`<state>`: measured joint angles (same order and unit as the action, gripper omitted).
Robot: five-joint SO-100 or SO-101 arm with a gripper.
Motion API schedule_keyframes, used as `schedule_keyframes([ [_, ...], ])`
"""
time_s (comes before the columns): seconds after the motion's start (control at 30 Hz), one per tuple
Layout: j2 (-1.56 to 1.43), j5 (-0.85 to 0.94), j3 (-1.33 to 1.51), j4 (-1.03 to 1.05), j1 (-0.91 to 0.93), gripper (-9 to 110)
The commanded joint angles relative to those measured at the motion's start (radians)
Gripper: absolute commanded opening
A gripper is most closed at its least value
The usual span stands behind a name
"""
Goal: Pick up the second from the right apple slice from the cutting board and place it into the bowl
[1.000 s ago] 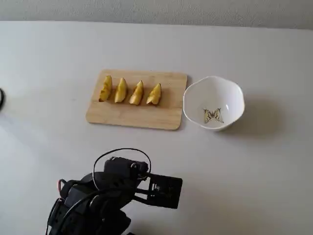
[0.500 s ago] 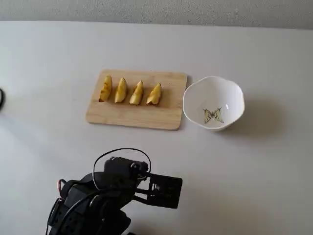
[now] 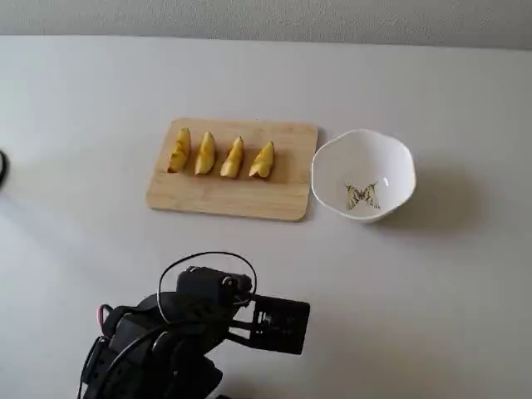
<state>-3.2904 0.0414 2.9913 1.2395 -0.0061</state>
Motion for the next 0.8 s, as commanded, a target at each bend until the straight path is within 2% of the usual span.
schedule_keyframes([
  [0.0, 0.0, 0.011, -0.005, -0.018, -0.002, 0],
  [0.17, 0.0, 0.003, -0.002, -0.055, 0.04, 0],
  [0.3, 0.002, 0.031, -0.044, -0.071, 0.081, 6],
  [0.33, 0.002, 0.106, -0.08, -0.049, 0.081, 10],
  [0.43, 0.002, 0.44, -0.202, 0.015, 0.034, 11],
  [0.5, 0.023, 0.549, -0.293, 0.054, -0.06, 12],
  [0.53, 0.098, 0.577, -0.364, 0.061, -0.106, 13],
  [0.63, 0.566, 0.612, -0.707, 0.133, -0.207, 15],
  [0.77, 0.962, 0.666, -1.109, 0.244, -0.314, 28],
])
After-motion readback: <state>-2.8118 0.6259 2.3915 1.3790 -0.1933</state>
